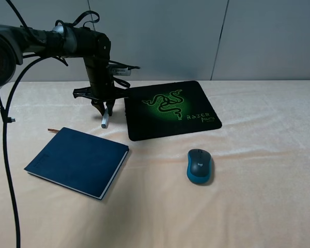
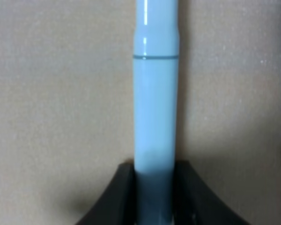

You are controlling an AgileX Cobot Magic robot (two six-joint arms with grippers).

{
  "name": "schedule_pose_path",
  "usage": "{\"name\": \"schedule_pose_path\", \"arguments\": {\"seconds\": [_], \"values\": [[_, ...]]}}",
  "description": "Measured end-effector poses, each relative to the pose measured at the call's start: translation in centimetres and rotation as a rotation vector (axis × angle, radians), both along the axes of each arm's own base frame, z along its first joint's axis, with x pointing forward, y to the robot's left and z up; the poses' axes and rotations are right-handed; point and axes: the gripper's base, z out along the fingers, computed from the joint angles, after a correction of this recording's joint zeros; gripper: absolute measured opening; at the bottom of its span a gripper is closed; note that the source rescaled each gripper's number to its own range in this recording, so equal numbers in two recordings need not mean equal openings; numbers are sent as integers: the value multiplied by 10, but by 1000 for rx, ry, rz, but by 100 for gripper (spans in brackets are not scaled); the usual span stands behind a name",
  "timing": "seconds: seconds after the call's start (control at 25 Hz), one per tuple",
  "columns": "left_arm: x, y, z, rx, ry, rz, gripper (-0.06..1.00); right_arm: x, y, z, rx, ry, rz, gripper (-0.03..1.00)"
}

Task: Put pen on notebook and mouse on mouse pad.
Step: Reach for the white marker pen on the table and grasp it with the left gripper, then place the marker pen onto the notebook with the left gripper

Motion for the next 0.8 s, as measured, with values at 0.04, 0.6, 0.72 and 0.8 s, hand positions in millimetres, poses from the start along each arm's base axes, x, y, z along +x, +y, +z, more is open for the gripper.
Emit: {"name": "schedule_pose_path", "arguments": {"seconds": [0.04, 0.6, 0.72, 0.8], "values": [[0, 0, 0, 0, 0, 0, 0, 0, 0, 0, 0, 0, 0, 100], [-5, 2, 54, -6, -23, 12, 0, 0, 0, 0, 0, 0, 0, 100], [-10, 5, 68, 4, -4, 11, 0, 0, 0, 0, 0, 0, 0, 100], [-15, 6, 77, 11, 13, 6, 0, 0, 0, 0, 0, 0, 0, 100]]}}
